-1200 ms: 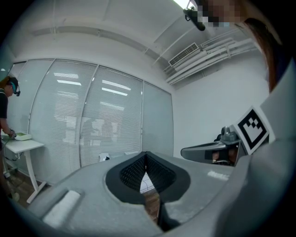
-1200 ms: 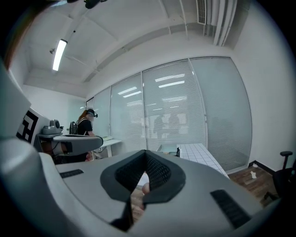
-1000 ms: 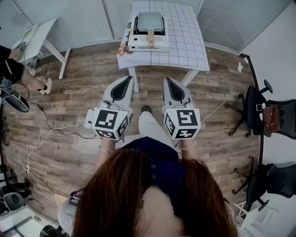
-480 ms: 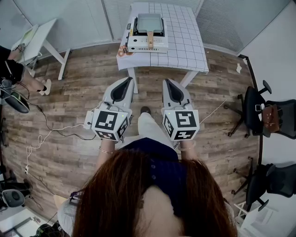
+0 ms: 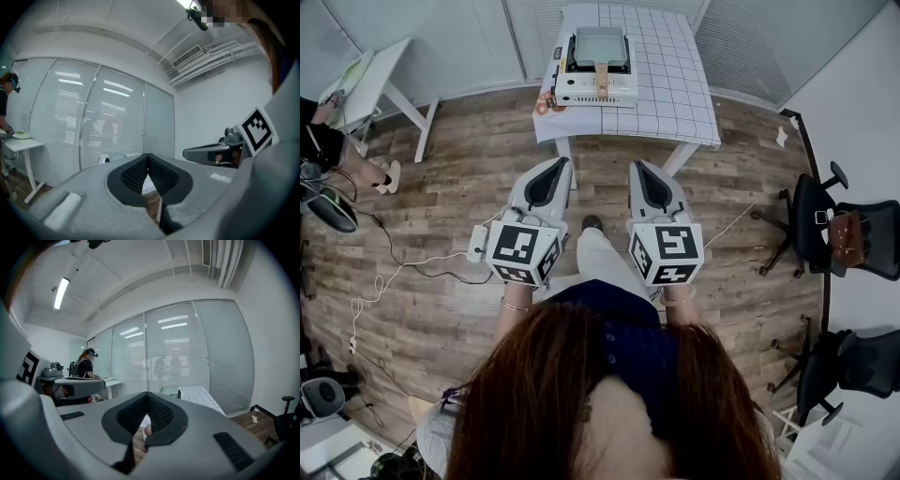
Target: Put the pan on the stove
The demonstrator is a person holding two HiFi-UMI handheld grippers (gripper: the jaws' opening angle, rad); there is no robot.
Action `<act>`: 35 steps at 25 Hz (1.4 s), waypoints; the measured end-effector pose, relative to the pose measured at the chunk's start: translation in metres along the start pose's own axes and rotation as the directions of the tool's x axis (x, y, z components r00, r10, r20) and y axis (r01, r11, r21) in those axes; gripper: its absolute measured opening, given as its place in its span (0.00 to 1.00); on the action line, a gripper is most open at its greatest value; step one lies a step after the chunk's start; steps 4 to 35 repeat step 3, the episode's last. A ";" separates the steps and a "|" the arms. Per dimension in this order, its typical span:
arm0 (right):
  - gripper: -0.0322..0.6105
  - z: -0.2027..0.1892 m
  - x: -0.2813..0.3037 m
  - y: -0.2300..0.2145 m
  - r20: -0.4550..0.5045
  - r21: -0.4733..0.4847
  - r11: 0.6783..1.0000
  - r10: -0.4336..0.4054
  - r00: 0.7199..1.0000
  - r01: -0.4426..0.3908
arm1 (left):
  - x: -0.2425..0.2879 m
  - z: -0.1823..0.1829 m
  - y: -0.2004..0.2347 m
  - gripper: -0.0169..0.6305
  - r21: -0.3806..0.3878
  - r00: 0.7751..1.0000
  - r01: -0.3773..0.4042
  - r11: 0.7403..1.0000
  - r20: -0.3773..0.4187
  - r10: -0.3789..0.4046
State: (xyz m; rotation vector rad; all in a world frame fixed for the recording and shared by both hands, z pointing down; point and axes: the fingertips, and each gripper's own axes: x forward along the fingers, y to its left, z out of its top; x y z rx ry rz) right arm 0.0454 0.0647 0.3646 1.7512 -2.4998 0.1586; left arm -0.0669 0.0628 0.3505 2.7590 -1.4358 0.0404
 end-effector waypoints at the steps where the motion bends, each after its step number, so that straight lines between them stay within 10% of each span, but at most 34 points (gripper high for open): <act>1: 0.06 -0.001 0.001 -0.001 -0.001 0.002 1.000 0.001 1.000 -0.001 | 0.001 0.000 0.000 0.04 -0.001 1.000 0.000 1.000 0.000 0.000; 35: 0.06 -0.001 0.003 -0.001 -0.004 0.005 1.000 0.003 1.000 -0.003 | 0.004 -0.001 0.001 0.04 -0.002 1.000 0.001 1.000 -0.001 -0.001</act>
